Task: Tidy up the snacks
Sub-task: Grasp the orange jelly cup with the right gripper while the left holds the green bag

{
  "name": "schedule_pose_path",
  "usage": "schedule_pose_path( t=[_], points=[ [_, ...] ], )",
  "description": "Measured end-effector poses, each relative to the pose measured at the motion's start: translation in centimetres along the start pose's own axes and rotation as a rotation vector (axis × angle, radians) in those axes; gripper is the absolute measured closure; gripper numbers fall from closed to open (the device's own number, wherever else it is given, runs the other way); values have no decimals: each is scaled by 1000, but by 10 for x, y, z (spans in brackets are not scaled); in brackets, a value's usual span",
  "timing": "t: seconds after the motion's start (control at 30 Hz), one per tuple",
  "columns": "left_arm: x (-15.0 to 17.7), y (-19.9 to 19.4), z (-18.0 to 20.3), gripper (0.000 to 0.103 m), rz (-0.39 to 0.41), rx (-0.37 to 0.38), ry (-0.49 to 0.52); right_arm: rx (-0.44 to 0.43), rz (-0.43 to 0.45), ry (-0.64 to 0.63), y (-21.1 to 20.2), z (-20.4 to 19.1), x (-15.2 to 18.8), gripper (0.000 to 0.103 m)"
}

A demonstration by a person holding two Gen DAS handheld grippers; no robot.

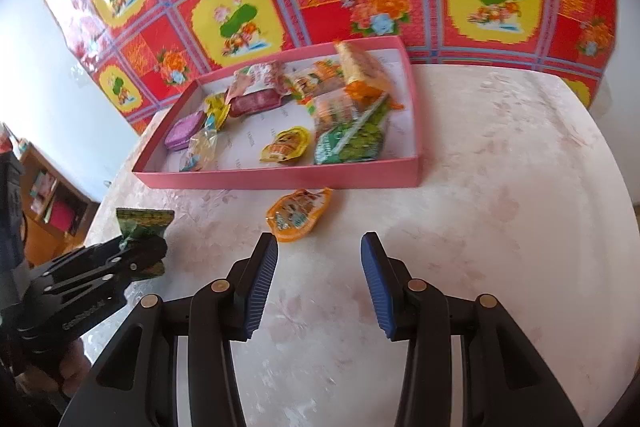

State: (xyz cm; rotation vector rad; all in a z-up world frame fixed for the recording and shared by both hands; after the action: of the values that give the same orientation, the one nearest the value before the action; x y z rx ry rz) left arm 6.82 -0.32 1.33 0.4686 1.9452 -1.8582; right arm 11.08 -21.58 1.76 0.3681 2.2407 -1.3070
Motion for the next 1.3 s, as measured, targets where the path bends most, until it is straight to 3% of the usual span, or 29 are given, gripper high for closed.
schedule_pose_path(
  t=[0.63,0.8,1.3],
  points=[
    [0,7,-11,65,-14,20,-39,48,-17,-45,34,-12,-13,58],
    [-1,7,-11,65,-13,21,-40,62,-12,-53,35,-12,-13,76],
    [-2,-3,-10,65,8,14,-38,21,17,-32,7,-7,-1,83]
  ],
)
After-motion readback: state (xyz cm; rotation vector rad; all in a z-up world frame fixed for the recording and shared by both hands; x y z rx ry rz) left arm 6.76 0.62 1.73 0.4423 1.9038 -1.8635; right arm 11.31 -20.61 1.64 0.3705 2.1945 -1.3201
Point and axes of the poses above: each gripper's, at about its wrist camera, not at the fingertips, and y roughly the way its jaws point, z to its right, x to its underside, the point moved 3 cm from there along y, roughly the way its jaws point, and after that the axes turned 11 degrees about -x, right-handed, at the moved point
